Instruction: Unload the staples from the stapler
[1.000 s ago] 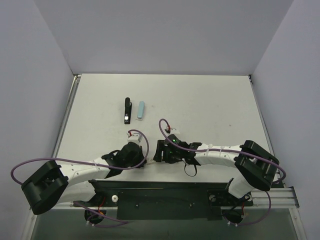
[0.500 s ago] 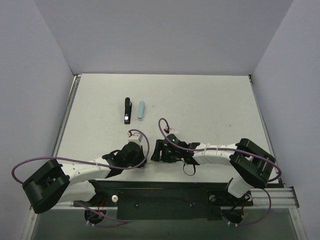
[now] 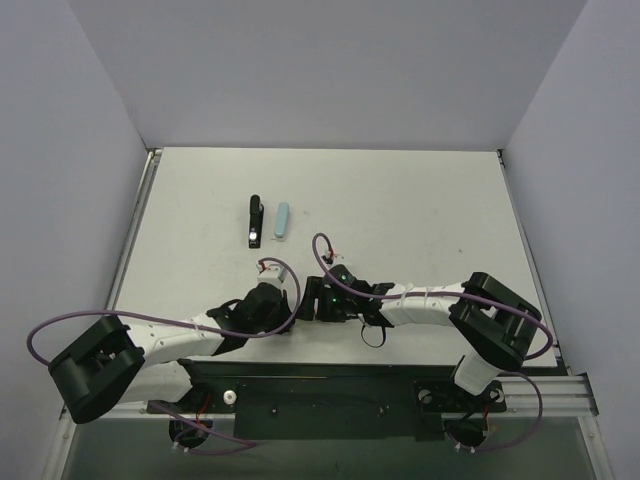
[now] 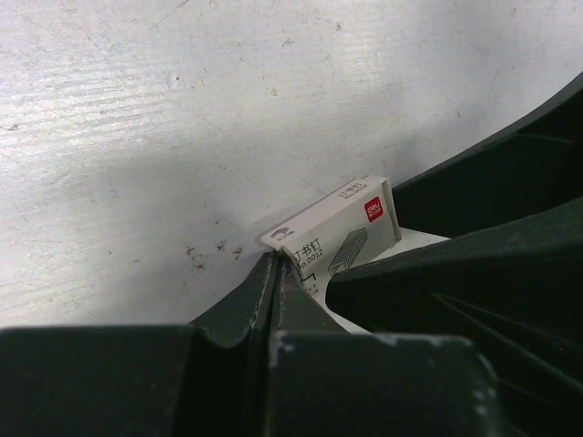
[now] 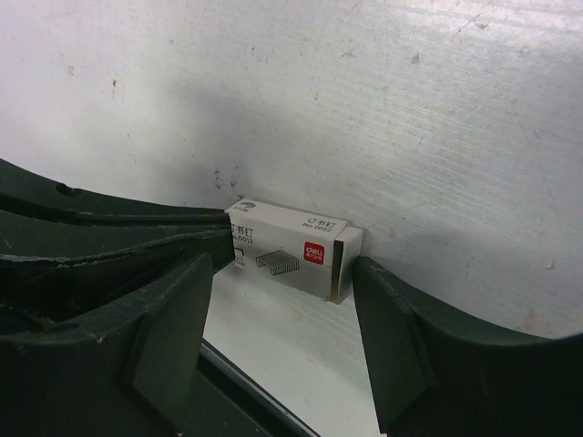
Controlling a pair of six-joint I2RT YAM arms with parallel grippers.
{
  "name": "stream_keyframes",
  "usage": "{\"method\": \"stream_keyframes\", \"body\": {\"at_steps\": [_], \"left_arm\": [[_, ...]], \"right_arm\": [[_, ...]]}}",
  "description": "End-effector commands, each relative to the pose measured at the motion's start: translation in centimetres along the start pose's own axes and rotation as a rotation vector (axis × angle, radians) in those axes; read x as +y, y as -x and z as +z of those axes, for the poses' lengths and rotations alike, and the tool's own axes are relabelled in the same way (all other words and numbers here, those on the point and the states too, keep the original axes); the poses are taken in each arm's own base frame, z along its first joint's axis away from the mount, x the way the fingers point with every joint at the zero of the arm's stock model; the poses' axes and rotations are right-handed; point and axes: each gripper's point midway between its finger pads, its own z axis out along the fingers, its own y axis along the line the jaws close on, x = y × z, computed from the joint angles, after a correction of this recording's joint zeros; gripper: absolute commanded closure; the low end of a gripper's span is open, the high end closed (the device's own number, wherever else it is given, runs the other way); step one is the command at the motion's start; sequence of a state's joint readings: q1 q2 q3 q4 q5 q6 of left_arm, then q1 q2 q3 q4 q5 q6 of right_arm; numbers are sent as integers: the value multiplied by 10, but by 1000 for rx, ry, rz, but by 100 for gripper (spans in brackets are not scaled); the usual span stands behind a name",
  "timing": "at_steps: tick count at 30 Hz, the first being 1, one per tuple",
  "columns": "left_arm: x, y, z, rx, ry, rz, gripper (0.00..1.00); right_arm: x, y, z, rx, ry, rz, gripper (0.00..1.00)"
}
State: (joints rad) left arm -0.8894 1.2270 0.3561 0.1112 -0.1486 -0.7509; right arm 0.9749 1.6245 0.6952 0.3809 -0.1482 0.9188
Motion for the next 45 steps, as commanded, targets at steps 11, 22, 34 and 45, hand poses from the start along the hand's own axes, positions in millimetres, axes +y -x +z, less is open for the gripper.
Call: {"method": "stream_keyframes", "body": {"at_steps": [11, 22, 34, 45], "left_arm": [[-10, -16, 4, 73, -61, 25, 100], [-10, -3, -8, 35, -42, 38, 97], [-8, 45, -57, -122, -1, 59, 78], [-20, 97, -105, -294, -3, 97, 38]], "right_arm": [[14, -10, 6, 58, 63, 11, 41], [-6, 1, -10, 10, 16, 12, 41], [-51, 55, -73, -210, -174, -61, 28], [-96, 97, -164, -451, -445, -161, 3]]}}
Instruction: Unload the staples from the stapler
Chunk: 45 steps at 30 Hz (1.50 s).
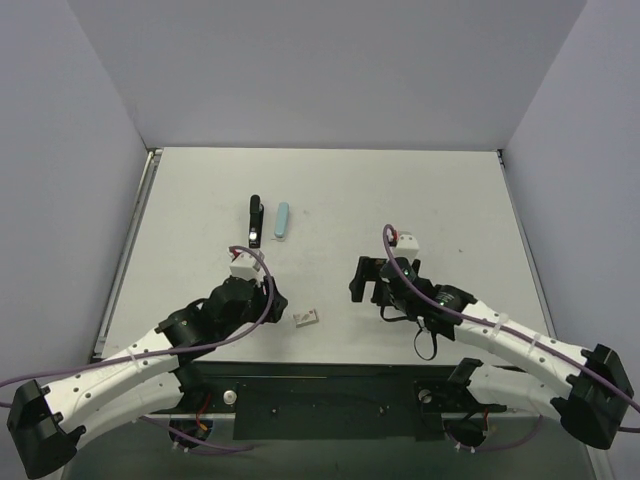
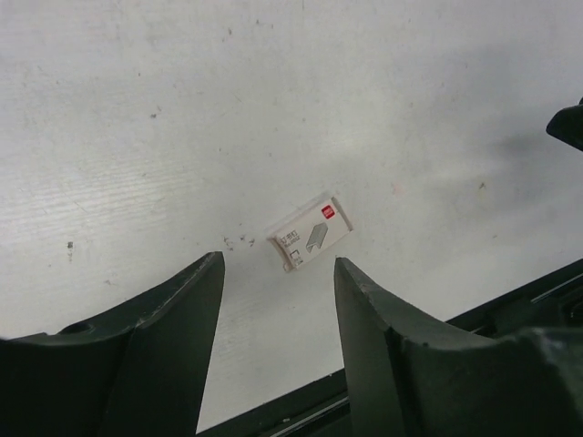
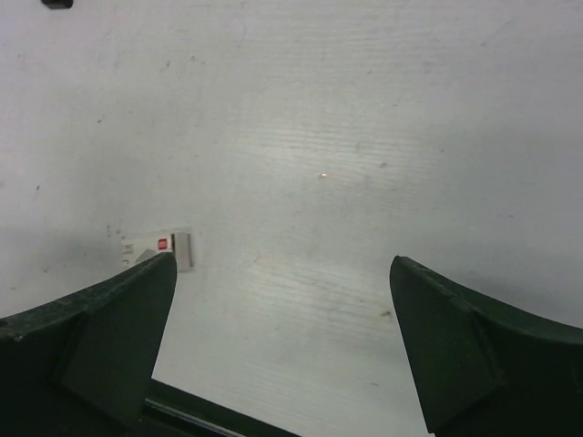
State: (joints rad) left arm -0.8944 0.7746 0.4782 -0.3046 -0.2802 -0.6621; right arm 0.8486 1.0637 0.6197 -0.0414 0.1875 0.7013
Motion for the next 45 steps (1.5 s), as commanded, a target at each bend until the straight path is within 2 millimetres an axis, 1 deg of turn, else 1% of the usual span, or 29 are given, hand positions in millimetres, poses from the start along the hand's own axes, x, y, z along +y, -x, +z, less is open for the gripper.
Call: {"method": "stream_keyframes", "body": {"at_steps": [1, 2, 3, 4, 8, 10, 12, 15, 19, 21, 24, 28, 30, 31, 34, 45], "left_arm": [[-11, 45, -19, -113, -5, 39, 33], [-10, 49, -21, -126, 6, 42, 32], [-11, 56, -24, -146, 4, 39, 26], [-10, 61, -26, -163, 18, 37, 23], [-12, 84, -36, -229, 38, 31, 21], [-13, 94, -40, -258, 42, 31, 20], [-17, 106, -46, -295, 31, 40, 16], [-17, 119, -50, -339, 51, 61, 14], [-10, 130, -52, -385, 99, 48, 14], [-14, 138, -54, -418, 82, 56, 13], [-16, 145, -57, -445, 78, 64, 13], [-17, 151, -64, -444, 85, 86, 13], [-21, 154, -67, -443, 70, 105, 12], [-23, 155, -68, -443, 57, 111, 11], [-30, 160, -72, -440, 33, 130, 10], [-36, 172, -79, -462, 26, 130, 9]], "right_arm": [[-50, 31, -29, -122, -207, -67, 3], [-51, 38, -36, -150, -205, -57, 3], [-57, 43, -42, -162, -235, -63, 2], [-59, 48, -49, -185, -241, -56, 2], [-77, 69, -73, -249, -344, -70, 2], [-82, 78, -83, -266, -386, -79, 2], [-86, 88, -92, -284, -421, -84, 1], [-88, 98, -102, -305, -455, -96, 1], [-91, 106, -110, -343, -469, -88, 0], [-92, 110, -113, -361, -479, -74, 0], [-94, 117, -119, -389, -494, -69, 0], [-94, 127, -126, -413, -512, -85, 0], [-92, 132, -129, -423, -512, -83, 0], [-91, 134, -130, -426, -506, -80, 0], [-86, 141, -135, -442, -491, -69, 0], [-84, 152, -146, -476, -486, -55, 0]]}}
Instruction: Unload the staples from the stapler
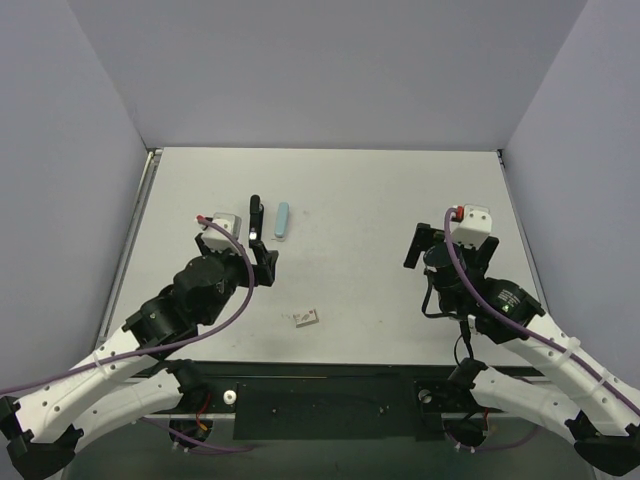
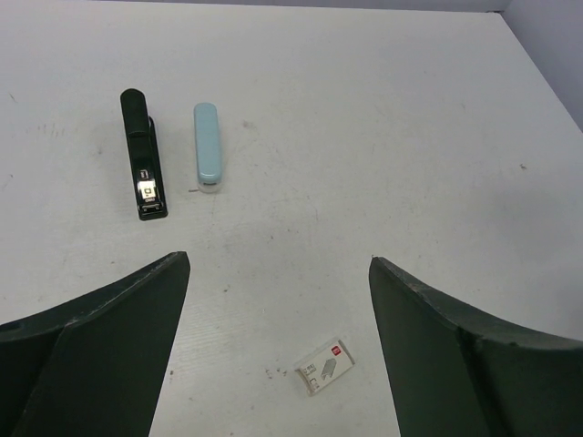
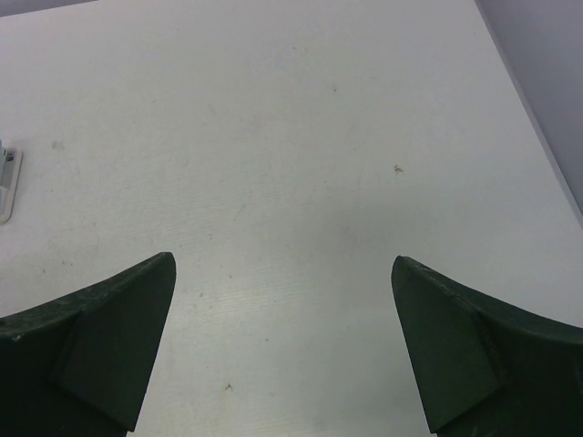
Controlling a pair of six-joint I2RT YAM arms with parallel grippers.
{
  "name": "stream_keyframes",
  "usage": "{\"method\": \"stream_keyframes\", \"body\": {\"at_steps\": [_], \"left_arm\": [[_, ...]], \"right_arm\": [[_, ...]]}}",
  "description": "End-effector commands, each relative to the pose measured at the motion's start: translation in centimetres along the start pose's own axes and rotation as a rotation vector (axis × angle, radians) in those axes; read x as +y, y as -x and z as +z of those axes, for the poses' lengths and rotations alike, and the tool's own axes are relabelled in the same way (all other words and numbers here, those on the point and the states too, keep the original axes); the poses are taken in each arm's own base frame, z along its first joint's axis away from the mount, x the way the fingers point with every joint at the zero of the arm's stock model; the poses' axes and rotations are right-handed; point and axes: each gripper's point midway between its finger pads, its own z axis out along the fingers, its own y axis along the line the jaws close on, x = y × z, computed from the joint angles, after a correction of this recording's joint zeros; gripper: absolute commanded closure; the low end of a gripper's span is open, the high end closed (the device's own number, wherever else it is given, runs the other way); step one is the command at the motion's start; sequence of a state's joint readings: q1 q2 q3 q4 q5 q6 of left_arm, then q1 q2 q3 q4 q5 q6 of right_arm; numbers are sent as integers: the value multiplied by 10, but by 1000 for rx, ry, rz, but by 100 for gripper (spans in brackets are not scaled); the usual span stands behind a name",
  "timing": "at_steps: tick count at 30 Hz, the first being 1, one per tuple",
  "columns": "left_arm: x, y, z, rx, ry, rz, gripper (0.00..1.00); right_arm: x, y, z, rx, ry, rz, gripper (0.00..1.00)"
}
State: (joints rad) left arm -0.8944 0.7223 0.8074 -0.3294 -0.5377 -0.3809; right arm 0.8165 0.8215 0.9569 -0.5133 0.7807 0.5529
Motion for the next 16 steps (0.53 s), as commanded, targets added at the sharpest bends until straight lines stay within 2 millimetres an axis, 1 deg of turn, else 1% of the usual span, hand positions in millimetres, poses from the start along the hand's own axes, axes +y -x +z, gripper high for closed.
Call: {"method": "stream_keyframes", "body": {"at_steps": [1, 4, 10, 11, 12, 13, 14, 15, 16], "left_arm": [[-8, 26, -4, -55, -27, -11, 9], [-10, 29, -3, -56, -26, -9, 9], [-9, 31, -5, -57, -21, -17, 9], [-8, 31, -5, -56, -21, -17, 9], [-8, 30, -5, -55, -22, -16, 9], [-8, 30, -5, -58, -22, -17, 9], [-8, 29, -5, -58, -23, -7, 9], [-9, 30, -4, -63, -25, -7, 9], [-7, 32, -3, -69, -15, 0, 9]], "right_arm": [[-12, 21, -6, -49, -38, 17, 0], [-13, 24, -8, -57, -37, 22, 0], [-11, 24, -7, -55, -36, 20, 0], [-9, 23, -7, -47, -23, 13, 0], [-8, 20, -7, -37, -6, -38, 0], [-10, 20, -7, -42, -18, -39, 0], [-12, 21, -6, -49, -28, -41, 0], [-16, 28, -6, -67, -56, -38, 0], [-16, 30, -6, -69, -62, -44, 0]]}}
